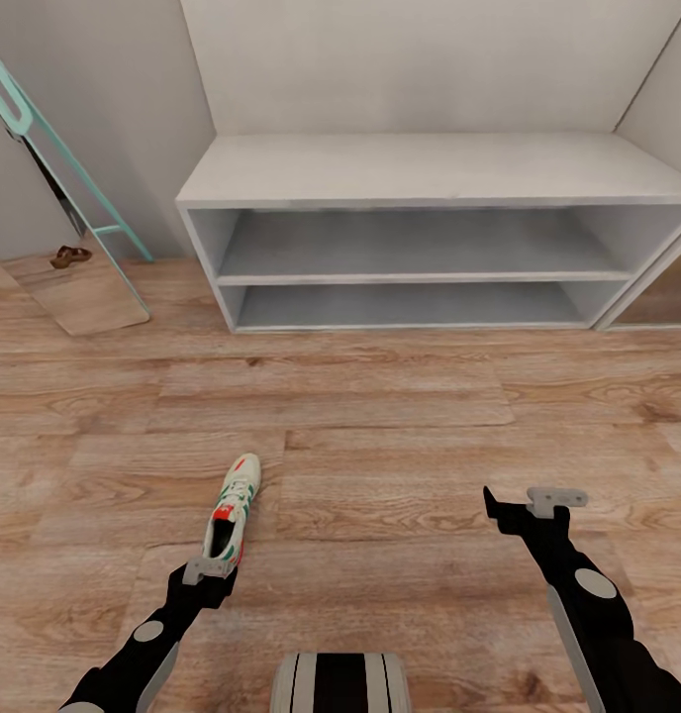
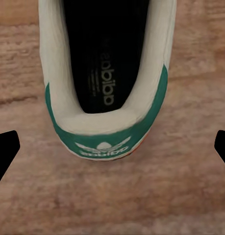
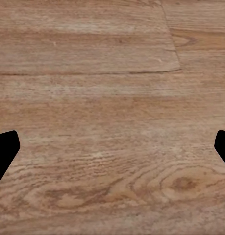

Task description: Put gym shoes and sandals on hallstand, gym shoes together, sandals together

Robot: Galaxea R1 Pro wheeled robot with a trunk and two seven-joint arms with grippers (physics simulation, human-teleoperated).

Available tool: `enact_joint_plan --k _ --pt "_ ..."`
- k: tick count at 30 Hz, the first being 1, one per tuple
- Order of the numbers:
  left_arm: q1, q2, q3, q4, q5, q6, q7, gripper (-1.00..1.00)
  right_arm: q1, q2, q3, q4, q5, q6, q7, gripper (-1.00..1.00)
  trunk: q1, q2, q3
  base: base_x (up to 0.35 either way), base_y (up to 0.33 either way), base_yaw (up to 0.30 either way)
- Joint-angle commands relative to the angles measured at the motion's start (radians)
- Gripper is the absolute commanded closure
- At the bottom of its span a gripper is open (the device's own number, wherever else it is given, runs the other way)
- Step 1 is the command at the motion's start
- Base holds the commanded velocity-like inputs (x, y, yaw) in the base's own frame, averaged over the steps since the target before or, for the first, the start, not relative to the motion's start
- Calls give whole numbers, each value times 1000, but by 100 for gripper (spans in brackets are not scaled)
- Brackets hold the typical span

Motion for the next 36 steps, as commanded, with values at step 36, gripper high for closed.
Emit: enact_joint_plan --k 36 --pt "3 -1 -3 -12 -1 -4 0 -100 -1 0 -3 -3 -1 6 0 -100 0 0 -1 53 1 0"
